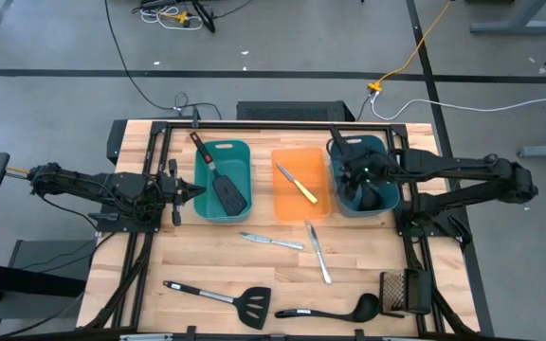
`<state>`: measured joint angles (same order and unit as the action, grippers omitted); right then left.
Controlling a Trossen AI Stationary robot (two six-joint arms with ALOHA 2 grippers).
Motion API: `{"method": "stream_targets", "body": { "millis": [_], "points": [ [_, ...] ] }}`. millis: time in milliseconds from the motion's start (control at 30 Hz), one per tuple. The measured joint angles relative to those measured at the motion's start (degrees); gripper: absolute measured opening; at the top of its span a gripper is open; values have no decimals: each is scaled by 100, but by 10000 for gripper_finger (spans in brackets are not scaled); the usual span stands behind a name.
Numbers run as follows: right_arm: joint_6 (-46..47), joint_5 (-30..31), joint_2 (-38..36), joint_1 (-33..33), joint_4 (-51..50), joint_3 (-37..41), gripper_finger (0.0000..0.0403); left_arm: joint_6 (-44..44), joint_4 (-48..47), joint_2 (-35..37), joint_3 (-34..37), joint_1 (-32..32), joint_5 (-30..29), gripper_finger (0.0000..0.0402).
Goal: Pick & Place Kitchen Items
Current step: Adjust the blue bin
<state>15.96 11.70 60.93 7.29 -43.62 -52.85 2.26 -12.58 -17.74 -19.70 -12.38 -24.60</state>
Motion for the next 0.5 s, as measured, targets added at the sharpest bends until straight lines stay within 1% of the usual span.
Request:
{"method": "stream_targets", "body": {
  "millis": [133,233,333,500],
  "points": [
    [41,-222,11,-587,-439,-357,165,2,0,0,0,0,0,16],
    [256,-483,15,-841,-739,-393,174,6,0,0,0,0,0,16],
    [697,-644,54,-1017,-1241,-393,193,9,0,0,0,-2,0,16],
    [1174,-530,168,-1177,-1954,-393,233,9,-2,0,0,-2,0,16]
  ]
}}
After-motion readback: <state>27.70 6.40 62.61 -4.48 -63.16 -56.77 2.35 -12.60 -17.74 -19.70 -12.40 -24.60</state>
